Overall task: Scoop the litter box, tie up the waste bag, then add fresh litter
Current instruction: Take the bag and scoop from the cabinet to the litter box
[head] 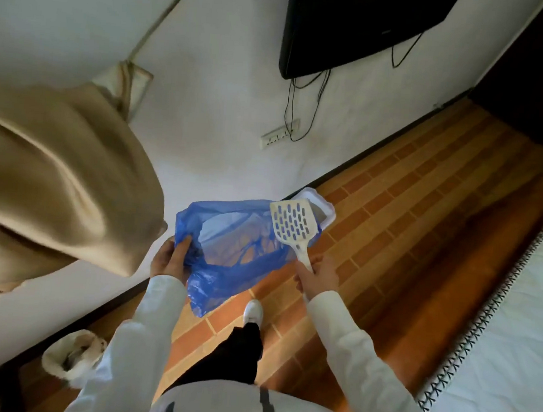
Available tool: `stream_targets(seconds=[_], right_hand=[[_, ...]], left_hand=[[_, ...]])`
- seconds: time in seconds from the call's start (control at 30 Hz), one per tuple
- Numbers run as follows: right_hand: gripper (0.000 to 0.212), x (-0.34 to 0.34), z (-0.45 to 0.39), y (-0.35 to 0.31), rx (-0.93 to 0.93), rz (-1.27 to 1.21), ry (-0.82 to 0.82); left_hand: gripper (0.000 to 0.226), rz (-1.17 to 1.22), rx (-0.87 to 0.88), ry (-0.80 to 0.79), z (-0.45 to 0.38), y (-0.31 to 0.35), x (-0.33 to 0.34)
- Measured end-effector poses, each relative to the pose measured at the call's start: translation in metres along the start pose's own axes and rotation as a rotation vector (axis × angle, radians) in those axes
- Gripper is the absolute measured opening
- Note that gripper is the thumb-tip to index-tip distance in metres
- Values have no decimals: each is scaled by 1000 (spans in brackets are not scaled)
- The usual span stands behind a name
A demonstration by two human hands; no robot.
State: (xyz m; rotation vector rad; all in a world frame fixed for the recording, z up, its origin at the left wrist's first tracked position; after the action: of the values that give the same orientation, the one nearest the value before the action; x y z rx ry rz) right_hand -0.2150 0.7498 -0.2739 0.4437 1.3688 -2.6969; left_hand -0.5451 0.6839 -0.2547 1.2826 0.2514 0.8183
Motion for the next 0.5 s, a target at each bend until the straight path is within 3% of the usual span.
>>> stream_targets(seconds=[0.2,0.5], right_hand=[[29,0,-69,-38,39,-3,9],[24,12,-162,-110,-28,108,-15]], left_hand=[[9,43,-57,-4,-61,-7,60],[5,149,-123,83,-131,-12,121]])
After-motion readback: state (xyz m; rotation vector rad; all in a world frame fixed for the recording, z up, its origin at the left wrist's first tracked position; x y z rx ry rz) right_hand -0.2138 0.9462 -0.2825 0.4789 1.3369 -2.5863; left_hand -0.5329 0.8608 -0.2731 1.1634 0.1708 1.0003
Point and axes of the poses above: each hand's wrist, its own z-axis away from the middle knuckle, its own x-axis out of the palm, y = z × x, the point moved 10 cm from there along -z, towards the middle knuckle, and after that the axes turned 10 degrees about x, right-handed, at the moved point
